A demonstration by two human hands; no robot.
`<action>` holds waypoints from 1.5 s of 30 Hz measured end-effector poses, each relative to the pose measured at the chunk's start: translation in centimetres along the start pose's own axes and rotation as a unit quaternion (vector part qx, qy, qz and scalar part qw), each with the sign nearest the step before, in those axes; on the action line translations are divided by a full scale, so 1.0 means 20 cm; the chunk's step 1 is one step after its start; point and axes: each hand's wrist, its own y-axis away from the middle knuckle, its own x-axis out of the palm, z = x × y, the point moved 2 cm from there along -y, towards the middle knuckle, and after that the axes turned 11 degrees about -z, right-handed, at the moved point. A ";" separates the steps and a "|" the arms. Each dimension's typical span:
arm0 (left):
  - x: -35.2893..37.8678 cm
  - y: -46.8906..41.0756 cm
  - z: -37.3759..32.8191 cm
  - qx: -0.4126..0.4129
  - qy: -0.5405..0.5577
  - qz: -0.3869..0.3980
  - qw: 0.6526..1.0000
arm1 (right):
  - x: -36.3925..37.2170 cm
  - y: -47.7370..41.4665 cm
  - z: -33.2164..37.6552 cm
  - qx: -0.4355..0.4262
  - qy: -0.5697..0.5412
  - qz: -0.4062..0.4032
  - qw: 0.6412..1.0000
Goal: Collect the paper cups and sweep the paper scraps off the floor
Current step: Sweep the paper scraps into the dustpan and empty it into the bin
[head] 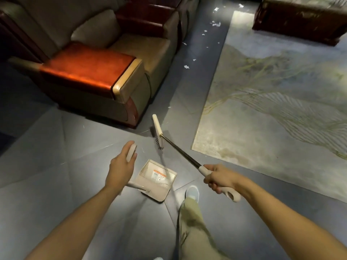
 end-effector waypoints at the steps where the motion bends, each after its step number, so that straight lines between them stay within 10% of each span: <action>1: 0.05 -0.10 -0.06 0.002 -0.002 -0.004 1.000 | -0.06 -0.10 0.04 -0.009 0.002 -0.005 1.000; 25: 0.78 -2.26 -0.89 0.008 -0.074 0.016 0.997 | -1.00 -1.87 1.64 -0.016 0.091 -0.094 0.991; 45: 1.00 -3.09 -1.07 0.030 -0.018 0.047 0.998 | -1.33 -2.10 2.40 0.222 -0.126 0.135 0.957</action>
